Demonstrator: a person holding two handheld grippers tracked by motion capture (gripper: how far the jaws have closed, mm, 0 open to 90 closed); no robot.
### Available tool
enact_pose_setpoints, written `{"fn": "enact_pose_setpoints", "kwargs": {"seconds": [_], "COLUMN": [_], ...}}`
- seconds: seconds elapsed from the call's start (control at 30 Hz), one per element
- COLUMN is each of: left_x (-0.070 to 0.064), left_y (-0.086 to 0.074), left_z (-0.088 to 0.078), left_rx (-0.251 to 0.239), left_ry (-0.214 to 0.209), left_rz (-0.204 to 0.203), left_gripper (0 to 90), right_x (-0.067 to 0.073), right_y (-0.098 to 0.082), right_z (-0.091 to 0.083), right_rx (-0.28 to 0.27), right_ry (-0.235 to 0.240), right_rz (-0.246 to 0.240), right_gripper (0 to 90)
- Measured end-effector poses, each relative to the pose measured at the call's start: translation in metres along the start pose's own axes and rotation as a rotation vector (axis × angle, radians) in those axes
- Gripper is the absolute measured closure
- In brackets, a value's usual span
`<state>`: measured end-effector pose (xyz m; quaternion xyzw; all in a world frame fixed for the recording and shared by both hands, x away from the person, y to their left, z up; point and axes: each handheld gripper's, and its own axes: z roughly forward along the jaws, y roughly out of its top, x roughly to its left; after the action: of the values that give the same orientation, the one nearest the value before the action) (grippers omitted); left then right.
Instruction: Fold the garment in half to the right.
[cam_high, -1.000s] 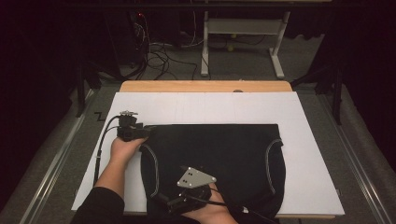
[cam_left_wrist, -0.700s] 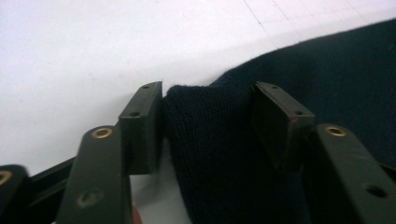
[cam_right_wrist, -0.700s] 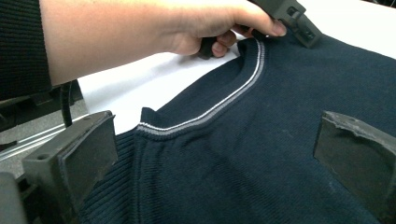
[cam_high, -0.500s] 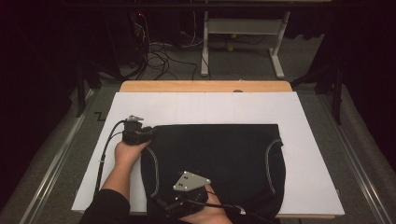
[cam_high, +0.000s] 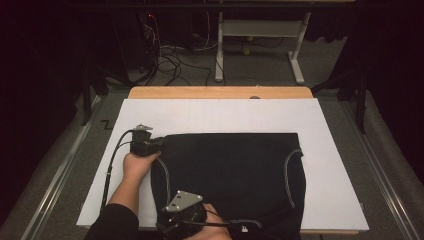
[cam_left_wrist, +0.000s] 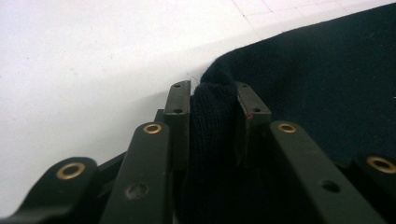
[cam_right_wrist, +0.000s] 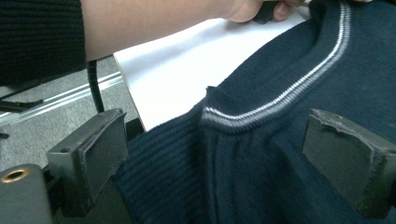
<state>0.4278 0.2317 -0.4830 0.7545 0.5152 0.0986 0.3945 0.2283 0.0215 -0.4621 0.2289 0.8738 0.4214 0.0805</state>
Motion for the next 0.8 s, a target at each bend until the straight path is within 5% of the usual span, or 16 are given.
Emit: {"fn": "enact_pose_setpoints", "kwargs": {"seconds": [0.37,0.53,0.8], "left_x": [-0.001,-0.001,-0.001], "left_y": [0.0,-0.001,-0.001], "left_z": [0.0,0.0,0.0], "left_rx": [-0.002,-0.003,-0.004], "left_ry": [0.002,0.002,0.001], "left_rz": [0.006,0.009,0.008], "left_gripper": [67.5,67.5,67.5], "right_x": [0.012,0.011,0.014], "right_y": [0.012,0.011,0.009], "right_z": [0.026,0.035,0.035], "right_rx": [0.066,0.128,0.147], "right_ry": [-0.024,-0.011,-0.081], "right_rz": [-0.034,-0.013,-0.012], "right_gripper": [6.3,6.1,17.7]}}
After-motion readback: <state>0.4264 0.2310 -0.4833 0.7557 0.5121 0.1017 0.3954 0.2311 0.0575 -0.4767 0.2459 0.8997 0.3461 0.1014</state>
